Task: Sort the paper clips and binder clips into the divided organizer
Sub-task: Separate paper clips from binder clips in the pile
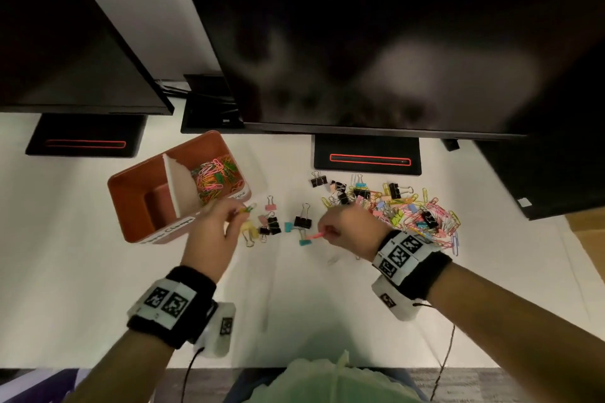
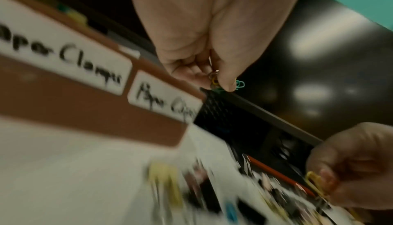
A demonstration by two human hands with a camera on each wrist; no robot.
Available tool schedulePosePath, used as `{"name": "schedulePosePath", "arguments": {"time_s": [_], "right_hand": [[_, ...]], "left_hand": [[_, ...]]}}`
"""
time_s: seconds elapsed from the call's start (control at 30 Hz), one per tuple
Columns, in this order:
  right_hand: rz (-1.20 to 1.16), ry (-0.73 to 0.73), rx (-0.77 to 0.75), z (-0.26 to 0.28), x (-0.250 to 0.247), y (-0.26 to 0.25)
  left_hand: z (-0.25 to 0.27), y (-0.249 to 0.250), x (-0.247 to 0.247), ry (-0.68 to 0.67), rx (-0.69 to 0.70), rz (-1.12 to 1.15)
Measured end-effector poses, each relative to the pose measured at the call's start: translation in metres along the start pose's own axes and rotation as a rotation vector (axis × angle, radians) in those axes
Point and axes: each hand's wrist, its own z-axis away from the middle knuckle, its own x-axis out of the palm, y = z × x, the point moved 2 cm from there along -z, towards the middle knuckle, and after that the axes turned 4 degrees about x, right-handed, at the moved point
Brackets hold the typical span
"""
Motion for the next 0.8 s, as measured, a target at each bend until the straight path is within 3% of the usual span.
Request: {"name": "schedulePosePath", "arguments": {"time_s": [0.1,0.2,0.3,0.4,0.5,0.57,0.8], "right_hand": [[-0.043,0.127,-0.125,-0.042,-0.027,-0.046],[-0.059,0.231,-0.176,-0.089,-0.044,-0.095],[-0.12,0.212,-0.07,-0.132,-0.043,-0.126],[-0.217,0.134,0.018,-0.147,-0.034,-0.133],[-0.277,0.15,-0.037,-0.128,-0.031,-0.118],[-0.23,0.189,-0.055,-0.105,-0.03,-0.093],[-0.053,0.297,0.304,-0.006,-0.02,0.045]], "left_hand": [[-0.027,-0.012,-0.041,0.085,-0.085,-0.041],[-0.051,-0.031,-0.058,0.036,-0.231,-0.072],[-0.06,-0.04,-0.061,-0.094,-0.318,-0.068],[-0.057,-0.035,-0.067,-0.175,-0.247,-0.207],[-0.045,-0.024,-0.073,-0.088,-0.078,-0.159],[-0.036,-0.016,-0.064,-0.12,-0.025,-0.03],[-0.031,0.018,0.028,-0.4,0.099,0.046]]}}
